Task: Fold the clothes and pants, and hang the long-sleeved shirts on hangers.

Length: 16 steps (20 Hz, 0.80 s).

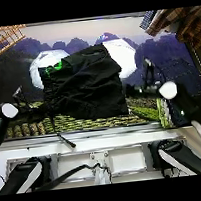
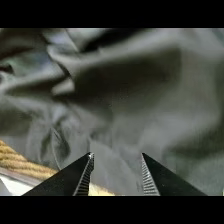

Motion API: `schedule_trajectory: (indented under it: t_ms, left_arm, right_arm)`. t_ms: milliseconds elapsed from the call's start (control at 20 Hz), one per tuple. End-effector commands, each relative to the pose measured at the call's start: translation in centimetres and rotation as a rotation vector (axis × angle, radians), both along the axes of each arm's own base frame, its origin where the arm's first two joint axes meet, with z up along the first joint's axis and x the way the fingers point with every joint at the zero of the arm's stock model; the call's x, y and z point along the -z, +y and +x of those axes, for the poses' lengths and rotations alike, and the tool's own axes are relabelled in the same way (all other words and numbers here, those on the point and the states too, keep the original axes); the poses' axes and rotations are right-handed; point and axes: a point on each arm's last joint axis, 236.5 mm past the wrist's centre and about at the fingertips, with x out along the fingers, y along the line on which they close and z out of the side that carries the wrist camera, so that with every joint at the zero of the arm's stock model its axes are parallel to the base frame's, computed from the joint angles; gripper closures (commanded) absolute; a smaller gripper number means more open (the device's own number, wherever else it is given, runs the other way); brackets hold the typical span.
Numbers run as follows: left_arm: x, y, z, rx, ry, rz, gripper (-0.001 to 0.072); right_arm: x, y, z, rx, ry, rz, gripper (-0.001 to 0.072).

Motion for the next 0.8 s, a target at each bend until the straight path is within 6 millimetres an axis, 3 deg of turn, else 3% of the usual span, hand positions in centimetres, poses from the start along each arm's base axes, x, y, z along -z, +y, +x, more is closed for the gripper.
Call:
schedule_trajectory:
  t_ms: [0, 150, 450, 500, 600, 700, 750]
  left_arm:
    - [2.1, -1.4, -1.3, -0.086, 0.035, -0.086, 0.018]
    - [2.4, -2.7, 0.2, -0.182, 0.018, -0.181, 0.0179]
    - [4.9, -2.7, 3.6, -0.349, 0.013, -0.245, 0.0182]
    - [5.2, -2.9, 4.1, -0.361, 0.008, -0.263, 0.0216]
    - [5.1, -3.9, 5.3, -0.353, -0.023, -0.319, 0.043]
    - [4.2, -4.7, 6.0, -0.305, -0.075, -0.358, 0.07]
    - [3.7, -5.1, 6.2, -0.284, -0.095, -0.372, 0.0703]
  right_arm:
    - [3.9, -1.0, -4.3, 0.102, 0.102, 0.043, 0.0358]
    - [4.3, -1.1, -5.0, 0.103, 0.11, 0.047, 0.0358]
    - [3.3, -0.7, -4.9, 0.11, 0.09, 0.078, 0.036]
    - [3.1, -0.6, -4.9, 0.11, 0.088, 0.085, 0.0361]
    - [3.0, -0.6, -5.1, 0.119, 0.097, 0.092, 0.0377]
    - [3.2, -0.7, -5.8, 0.118, 0.127, 0.085, 0.0377]
    - [3.6, -1.0, -6.6, 0.115, 0.157, 0.065, 0.0377]
